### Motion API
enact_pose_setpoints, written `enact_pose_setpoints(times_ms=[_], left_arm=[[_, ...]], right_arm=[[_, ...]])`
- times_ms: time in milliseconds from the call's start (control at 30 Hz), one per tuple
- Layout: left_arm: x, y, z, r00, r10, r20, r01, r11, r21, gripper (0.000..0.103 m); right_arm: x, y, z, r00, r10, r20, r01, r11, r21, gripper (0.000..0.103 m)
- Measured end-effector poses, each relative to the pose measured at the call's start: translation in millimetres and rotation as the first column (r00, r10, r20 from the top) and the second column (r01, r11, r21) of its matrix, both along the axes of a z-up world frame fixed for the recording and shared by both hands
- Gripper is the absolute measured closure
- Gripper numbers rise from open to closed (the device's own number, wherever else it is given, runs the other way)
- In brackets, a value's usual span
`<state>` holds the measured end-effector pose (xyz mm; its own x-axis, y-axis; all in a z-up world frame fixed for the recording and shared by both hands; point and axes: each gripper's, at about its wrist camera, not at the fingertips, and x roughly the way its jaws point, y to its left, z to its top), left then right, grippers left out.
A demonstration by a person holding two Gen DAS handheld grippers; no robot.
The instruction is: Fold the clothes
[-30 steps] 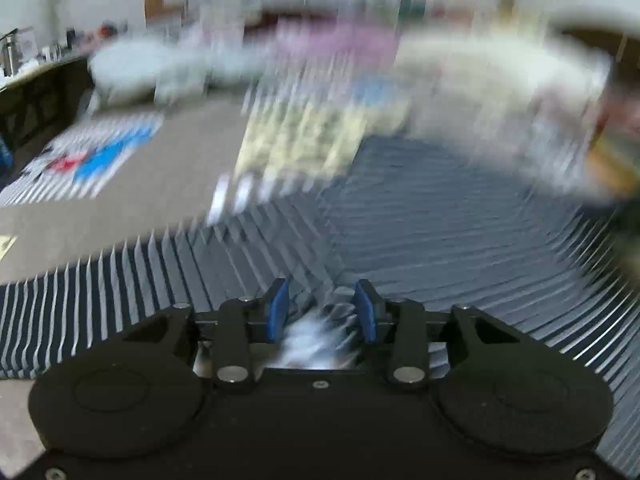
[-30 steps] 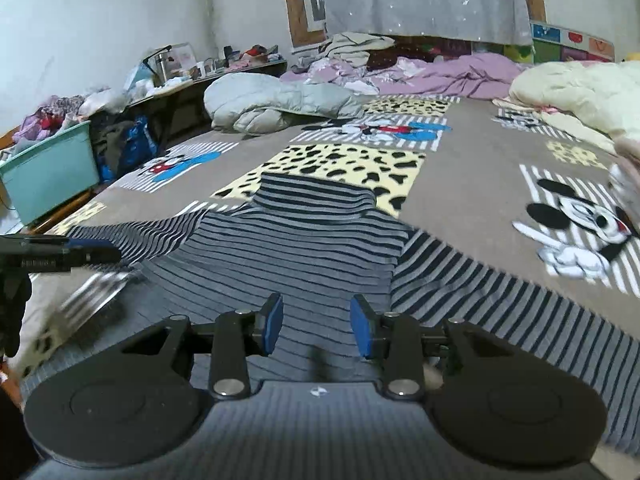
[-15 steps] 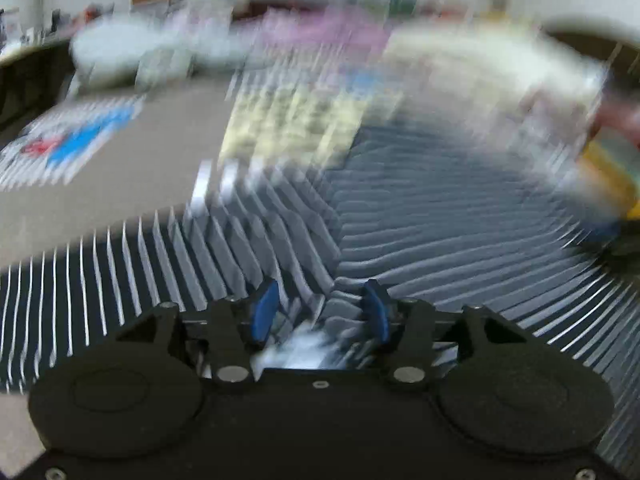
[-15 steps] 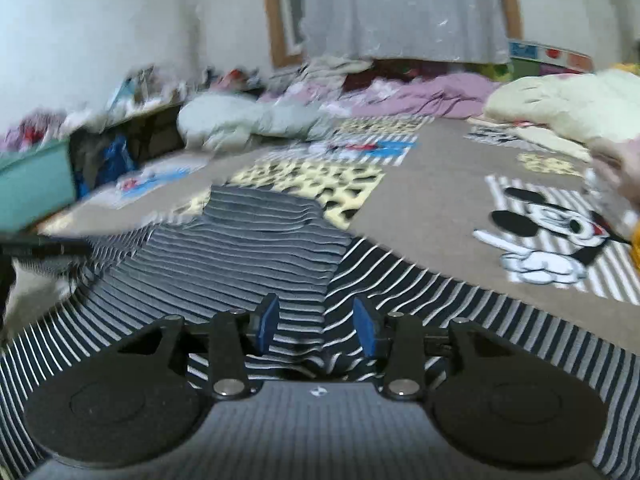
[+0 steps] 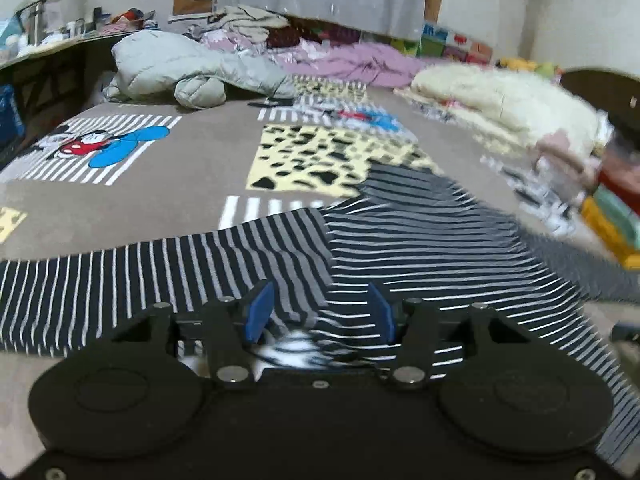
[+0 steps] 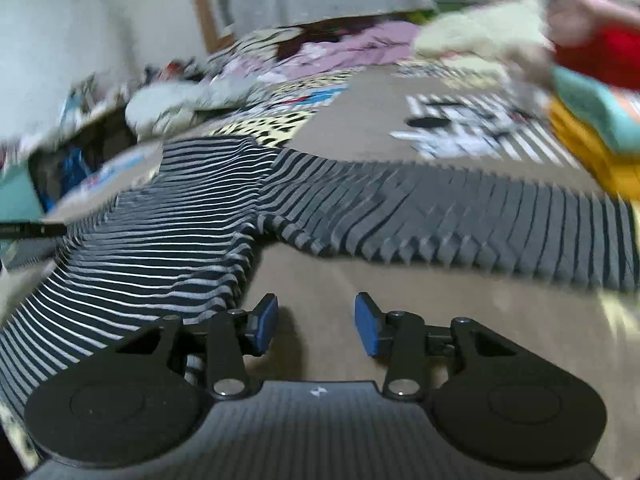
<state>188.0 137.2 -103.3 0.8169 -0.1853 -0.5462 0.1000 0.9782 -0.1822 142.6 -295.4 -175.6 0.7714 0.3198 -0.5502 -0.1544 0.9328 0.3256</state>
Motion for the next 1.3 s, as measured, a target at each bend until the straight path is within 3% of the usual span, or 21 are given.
enact_pose_setpoints(times_ms=[100, 200, 300, 400, 633, 867, 967, 1000, 1033, 1133, 1233, 1300], left_arm=[[-23, -21, 7, 1.000, -0.028, 0.015, 0.029, 0.992, -0.123, 0.052], [-39, -58, 6, 0.995, -0.104, -0.005, 0.102, 0.979, -0.178, 0.052], [-56, -100, 4, 0.980, -0.196, -0.039, 0.187, 0.969, -0.164, 0.052], [-71, -132, 2, 0.962, -0.263, -0.068, 0.252, 0.958, -0.138, 0.052], [-91, -159, -1, 0.949, -0.297, -0.107, 0.286, 0.952, -0.109, 0.052], [-87, -165, 3, 0.951, -0.283, -0.125, 0.269, 0.956, -0.118, 0.052], [-80, -174, 11, 0.947, -0.300, -0.115, 0.285, 0.950, -0.131, 0.052], [-76, -179, 13, 0.945, -0.307, -0.110, 0.293, 0.947, -0.130, 0.052], [-73, -185, 16, 0.943, -0.315, -0.107, 0.301, 0.945, -0.126, 0.052], [-63, -203, 27, 0.935, -0.343, -0.089, 0.331, 0.935, -0.126, 0.052], [-49, -221, 41, 0.924, -0.376, -0.068, 0.363, 0.919, -0.153, 0.052], [-37, -235, 53, 0.916, -0.397, -0.055, 0.383, 0.908, -0.173, 0.052]], right_arm=[[-18, -28, -1, 0.996, -0.091, -0.021, 0.093, 0.989, 0.114, 0.060], [-31, -65, -5, 0.971, -0.236, -0.032, 0.236, 0.933, 0.274, 0.053], [-38, -100, -16, 0.914, -0.401, -0.070, 0.391, 0.819, 0.419, 0.047], [-43, -126, -31, 0.863, -0.491, -0.119, 0.474, 0.706, 0.525, 0.048], [-40, -148, -46, 0.787, -0.601, -0.139, 0.561, 0.605, 0.565, 0.058], [-23, -147, -51, 0.760, -0.645, -0.086, 0.587, 0.623, 0.516, 0.063], [-19, -154, -59, 0.745, -0.657, -0.110, 0.604, 0.596, 0.528, 0.089], [-19, -157, -62, 0.740, -0.662, -0.121, 0.610, 0.584, 0.536, 0.094], [-19, -157, -61, 0.739, -0.664, -0.113, 0.610, 0.588, 0.531, 0.093], [-20, -146, -52, 0.750, -0.660, -0.046, 0.591, 0.636, 0.496, 0.091], [-20, -145, -44, 0.760, -0.650, 0.017, 0.553, 0.660, 0.509, 0.091], [-24, -142, -32, 0.779, -0.620, 0.093, 0.510, 0.713, 0.481, 0.091]])
